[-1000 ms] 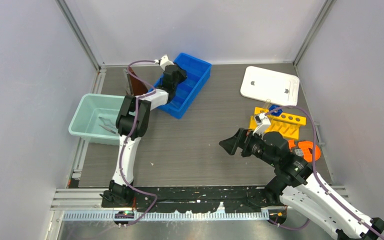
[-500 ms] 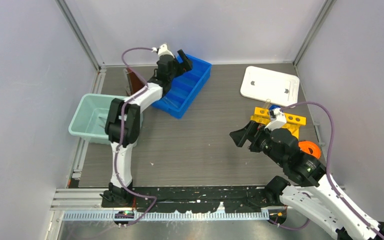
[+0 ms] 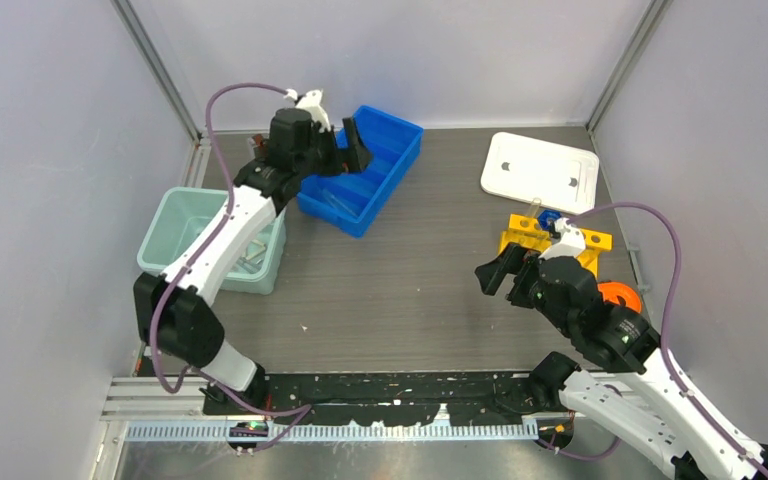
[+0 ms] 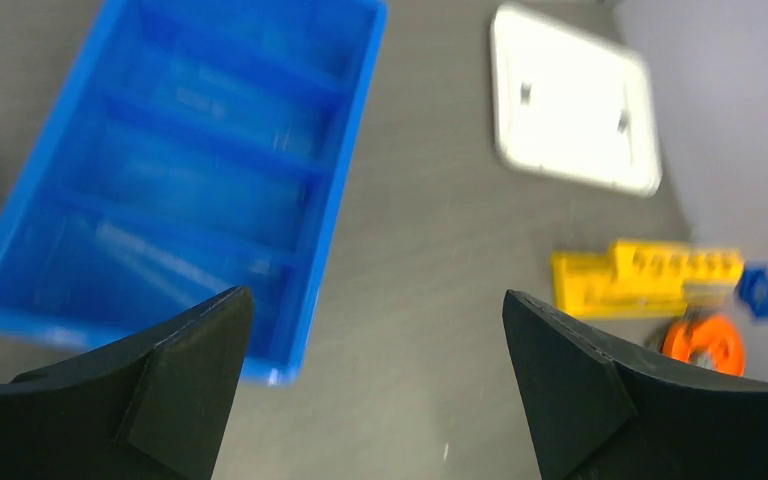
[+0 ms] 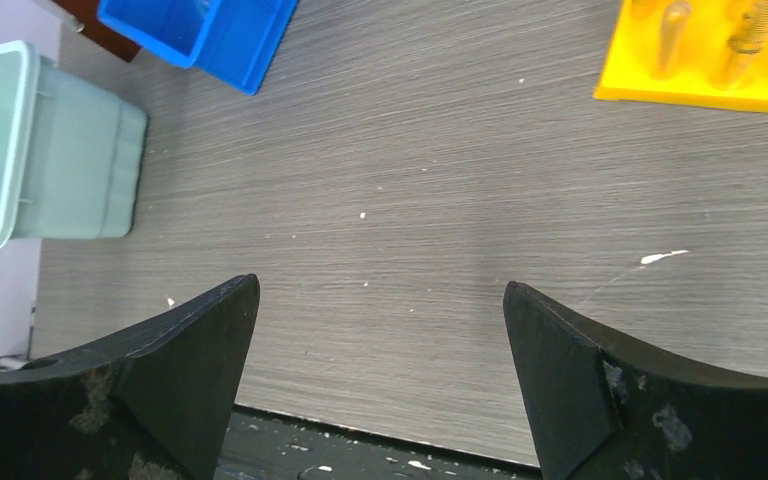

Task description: Organize the chemistry lab equipment

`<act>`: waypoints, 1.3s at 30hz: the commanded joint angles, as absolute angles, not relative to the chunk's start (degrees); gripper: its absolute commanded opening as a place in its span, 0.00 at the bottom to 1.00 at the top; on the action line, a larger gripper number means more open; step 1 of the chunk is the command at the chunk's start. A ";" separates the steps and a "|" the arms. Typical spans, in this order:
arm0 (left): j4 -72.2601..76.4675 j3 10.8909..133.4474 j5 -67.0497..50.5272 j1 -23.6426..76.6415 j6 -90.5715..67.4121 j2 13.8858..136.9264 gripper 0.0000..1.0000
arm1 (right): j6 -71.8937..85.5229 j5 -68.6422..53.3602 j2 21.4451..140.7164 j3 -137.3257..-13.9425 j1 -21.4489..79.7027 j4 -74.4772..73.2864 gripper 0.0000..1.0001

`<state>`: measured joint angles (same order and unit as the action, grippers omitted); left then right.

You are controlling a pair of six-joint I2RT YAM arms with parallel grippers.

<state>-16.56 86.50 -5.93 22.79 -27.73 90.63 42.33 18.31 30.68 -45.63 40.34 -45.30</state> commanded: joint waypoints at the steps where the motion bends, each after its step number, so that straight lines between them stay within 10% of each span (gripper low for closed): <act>1: -31.11 80.12 -10.53 23.63 -20.37 82.63 1.00 | 42.10 24.26 31.32 -47.47 40.43 -46.12 1.00; 21: -16.83 46.97 -17.60 24.26 -12.38 46.65 1.00 | 17.54 35.46 69.16 -63.39 39.82 -23.25 0.89; 39: -19.02 47.29 -15.07 24.26 -10.28 44.07 1.00 | 7.12 28.63 117.85 -93.69 19.76 -22.58 0.49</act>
<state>-21.45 46.78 -15.00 24.05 -11.44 44.99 10.33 28.25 110.63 -83.48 20.86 -19.49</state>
